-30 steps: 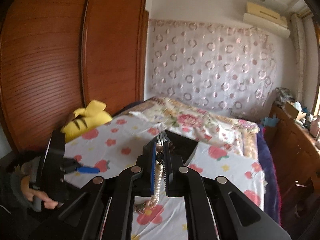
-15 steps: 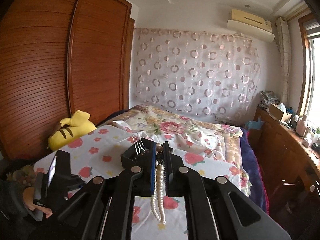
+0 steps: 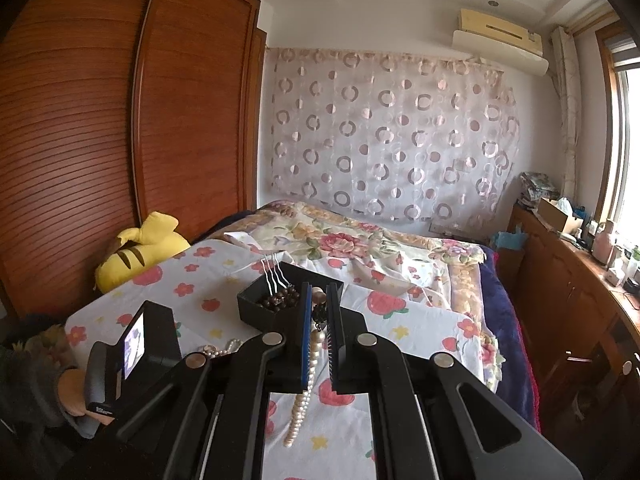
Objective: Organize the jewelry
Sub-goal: 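Grasp the small green pendant with the left tool while the right holds the pearl necklace, then lower the green pendant into the black box with the left tool while the right lowers the pearls in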
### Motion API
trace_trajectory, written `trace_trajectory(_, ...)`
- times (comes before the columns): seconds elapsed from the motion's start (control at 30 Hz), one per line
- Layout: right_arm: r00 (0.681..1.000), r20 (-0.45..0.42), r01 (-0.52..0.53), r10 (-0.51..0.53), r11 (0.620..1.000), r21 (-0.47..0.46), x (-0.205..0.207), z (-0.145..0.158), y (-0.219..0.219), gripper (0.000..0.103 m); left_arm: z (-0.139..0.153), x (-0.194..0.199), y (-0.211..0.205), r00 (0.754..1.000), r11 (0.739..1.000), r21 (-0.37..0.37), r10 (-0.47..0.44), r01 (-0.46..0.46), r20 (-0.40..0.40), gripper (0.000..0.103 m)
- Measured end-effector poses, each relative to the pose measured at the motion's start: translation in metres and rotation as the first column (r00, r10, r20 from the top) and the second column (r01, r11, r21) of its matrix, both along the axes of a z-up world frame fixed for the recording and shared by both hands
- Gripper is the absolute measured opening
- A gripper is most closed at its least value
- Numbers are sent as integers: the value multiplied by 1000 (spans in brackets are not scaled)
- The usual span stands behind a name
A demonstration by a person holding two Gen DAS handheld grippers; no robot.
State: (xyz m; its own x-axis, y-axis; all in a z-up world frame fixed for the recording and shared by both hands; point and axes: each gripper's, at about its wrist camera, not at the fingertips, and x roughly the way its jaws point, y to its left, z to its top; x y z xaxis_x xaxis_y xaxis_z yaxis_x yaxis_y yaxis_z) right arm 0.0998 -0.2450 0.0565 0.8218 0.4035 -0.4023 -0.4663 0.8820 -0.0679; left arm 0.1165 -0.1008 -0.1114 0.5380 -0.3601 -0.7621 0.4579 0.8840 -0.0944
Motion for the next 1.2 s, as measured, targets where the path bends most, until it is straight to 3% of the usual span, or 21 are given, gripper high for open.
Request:
trace_trajectory(0.27, 1000, -5, -2, 2, 1000, 0, 1, -3, 1, 8, 11, -8, 4, 999, 1000, -6, -4, 5, 43, 11)
trace_trajectory(0.57, 1000, 16, -1, 1, 1000, 1, 10, 2, 11, 8, 55, 1, 24, 990, 998, -55, 37, -29, 135, 11)
trace_trajectory(0.9, 997, 80, 5, -5, 1000, -9, 41, 31, 34, 8, 100, 48, 37, 976, 995, -65, 88, -76, 201, 11)
trace_trajectory(1.2, 994, 106, 25, -21, 999, -30, 81, 53, 53, 8, 109, 96, 45, 970, 991, -63, 126, -115, 206, 11)
